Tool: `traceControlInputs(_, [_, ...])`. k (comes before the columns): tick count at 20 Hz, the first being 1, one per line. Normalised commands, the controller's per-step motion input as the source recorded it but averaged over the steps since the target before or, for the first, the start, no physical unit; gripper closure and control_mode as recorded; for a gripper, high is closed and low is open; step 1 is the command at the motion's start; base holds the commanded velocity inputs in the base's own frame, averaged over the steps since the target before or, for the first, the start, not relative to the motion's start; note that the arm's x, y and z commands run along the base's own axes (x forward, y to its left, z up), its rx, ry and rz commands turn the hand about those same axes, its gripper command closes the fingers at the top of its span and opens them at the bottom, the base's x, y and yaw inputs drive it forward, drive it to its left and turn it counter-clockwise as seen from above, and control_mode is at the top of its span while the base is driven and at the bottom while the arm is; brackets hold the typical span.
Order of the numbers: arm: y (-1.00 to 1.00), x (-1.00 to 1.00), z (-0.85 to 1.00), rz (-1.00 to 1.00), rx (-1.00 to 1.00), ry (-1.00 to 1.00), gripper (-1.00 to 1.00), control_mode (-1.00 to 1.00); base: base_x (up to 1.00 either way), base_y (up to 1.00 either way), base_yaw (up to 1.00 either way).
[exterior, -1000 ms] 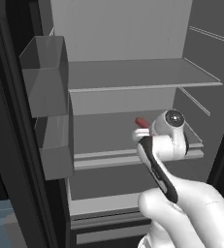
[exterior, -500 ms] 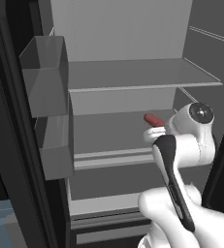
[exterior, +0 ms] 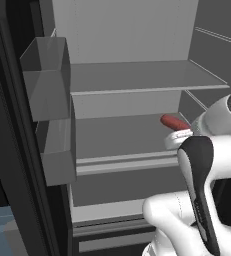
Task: Retrieve the sausage and cheese from the fridge and place them on the cutting board on the counter.
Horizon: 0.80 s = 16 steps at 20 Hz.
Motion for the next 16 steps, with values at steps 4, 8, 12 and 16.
traceControlInputs(4, [-0.15, -0.01, 0.69, 0.0, 0.0, 0.02, 1.0, -1.0, 0.0, 0.0, 0.0])
traceControlInputs(8, [-0.02, 0.0, 0.45, 0.0, 0.0, 0.0, 1.0, -1.0, 0.0, 0.0, 0.0])
traceControlInputs(12, [0.0, -0.03, 0.19, 0.0, 0.0, 0.0, 1.0, -1.0, 0.0, 0.0, 0.0])
traceControlInputs(16, [0.0, -0.15, 0.0, 0.0, 0.0, 0.0, 1.0, -1.0, 0.0, 0.0, 0.0])
